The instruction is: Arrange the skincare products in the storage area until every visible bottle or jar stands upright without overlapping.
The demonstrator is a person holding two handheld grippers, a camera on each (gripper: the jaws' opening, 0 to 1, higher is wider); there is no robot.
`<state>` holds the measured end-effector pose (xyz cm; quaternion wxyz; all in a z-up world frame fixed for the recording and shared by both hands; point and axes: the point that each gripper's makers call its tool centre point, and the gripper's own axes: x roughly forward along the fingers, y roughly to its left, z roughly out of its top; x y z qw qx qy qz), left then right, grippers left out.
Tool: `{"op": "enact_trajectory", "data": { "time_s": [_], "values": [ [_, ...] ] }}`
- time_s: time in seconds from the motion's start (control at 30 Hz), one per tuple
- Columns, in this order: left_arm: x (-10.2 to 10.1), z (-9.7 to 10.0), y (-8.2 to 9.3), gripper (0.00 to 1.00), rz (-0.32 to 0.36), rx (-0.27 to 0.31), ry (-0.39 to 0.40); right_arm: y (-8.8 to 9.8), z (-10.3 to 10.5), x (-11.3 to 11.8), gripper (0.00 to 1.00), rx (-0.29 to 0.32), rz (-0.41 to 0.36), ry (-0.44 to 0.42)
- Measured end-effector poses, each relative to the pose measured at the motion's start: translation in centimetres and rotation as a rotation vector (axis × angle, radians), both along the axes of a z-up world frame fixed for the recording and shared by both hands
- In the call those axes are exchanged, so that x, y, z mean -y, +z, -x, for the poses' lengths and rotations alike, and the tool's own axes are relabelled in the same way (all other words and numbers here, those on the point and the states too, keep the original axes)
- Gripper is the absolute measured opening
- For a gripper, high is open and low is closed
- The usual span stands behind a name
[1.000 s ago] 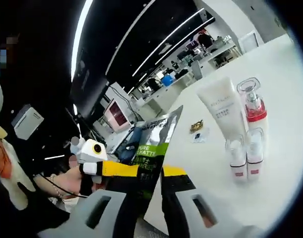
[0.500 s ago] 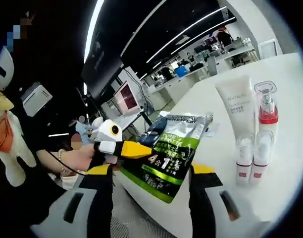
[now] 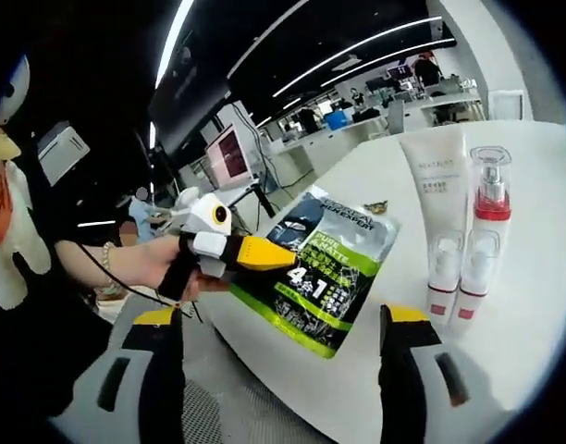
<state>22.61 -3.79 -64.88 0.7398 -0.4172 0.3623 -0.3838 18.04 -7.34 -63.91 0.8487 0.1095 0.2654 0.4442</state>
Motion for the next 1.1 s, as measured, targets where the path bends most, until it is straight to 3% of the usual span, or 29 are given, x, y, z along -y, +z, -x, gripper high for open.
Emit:
{"op": "enact_trajectory", "data": {
  "time_s": [0.23,1.1],
  "values": [
    [0.1,-0.6,-1.3,0.00,-0.017,-0.024,0.005,-0.9,0.1,1.2,1.00,-0.011,0.038,-0.034],
    [1.1,-1.5,-6.9,0.00,-0.099,-0.094,0.000,-2.1,-1.2,5.5,1.00,-0.009,0.137,-0.132]
  ]
}}
